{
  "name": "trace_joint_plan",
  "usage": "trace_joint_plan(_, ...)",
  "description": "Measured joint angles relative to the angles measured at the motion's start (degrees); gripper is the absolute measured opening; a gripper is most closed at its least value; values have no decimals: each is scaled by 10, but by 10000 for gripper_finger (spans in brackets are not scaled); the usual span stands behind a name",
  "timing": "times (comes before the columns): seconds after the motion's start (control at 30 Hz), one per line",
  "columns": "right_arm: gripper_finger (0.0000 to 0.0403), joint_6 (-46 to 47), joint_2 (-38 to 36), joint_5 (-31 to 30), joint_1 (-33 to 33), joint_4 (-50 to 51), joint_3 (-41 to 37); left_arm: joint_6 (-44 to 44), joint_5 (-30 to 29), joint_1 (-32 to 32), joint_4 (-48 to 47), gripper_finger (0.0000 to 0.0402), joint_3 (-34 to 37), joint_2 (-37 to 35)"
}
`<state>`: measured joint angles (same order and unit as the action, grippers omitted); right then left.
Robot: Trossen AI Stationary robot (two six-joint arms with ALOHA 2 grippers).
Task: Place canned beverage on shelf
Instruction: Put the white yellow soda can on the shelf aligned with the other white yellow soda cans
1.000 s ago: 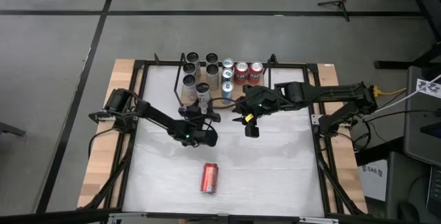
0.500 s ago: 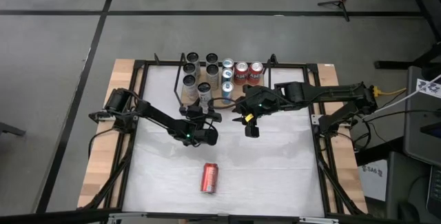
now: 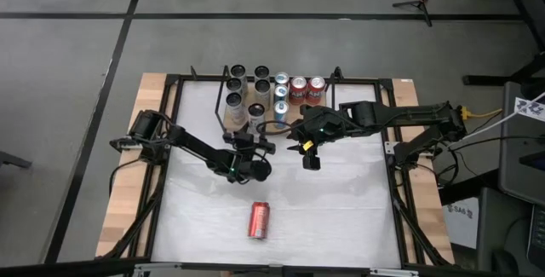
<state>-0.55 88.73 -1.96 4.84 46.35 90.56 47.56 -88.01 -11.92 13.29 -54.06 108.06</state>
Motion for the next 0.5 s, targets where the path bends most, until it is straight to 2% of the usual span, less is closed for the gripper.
trace_joint_plan(0.2, 147, 0, 0, 0, 0, 0, 0, -32, 22, 9, 4, 238, 0, 0)
trace_joint_plan(0.37, 147, 0, 0, 0, 0, 0, 0, -29, 23, 23, 5, 238, 0, 0)
trace_joint_plan(0.5, 147, 0, 0, 0, 0, 0, 0, -28, 49, 34, 15, 238, 0, 0)
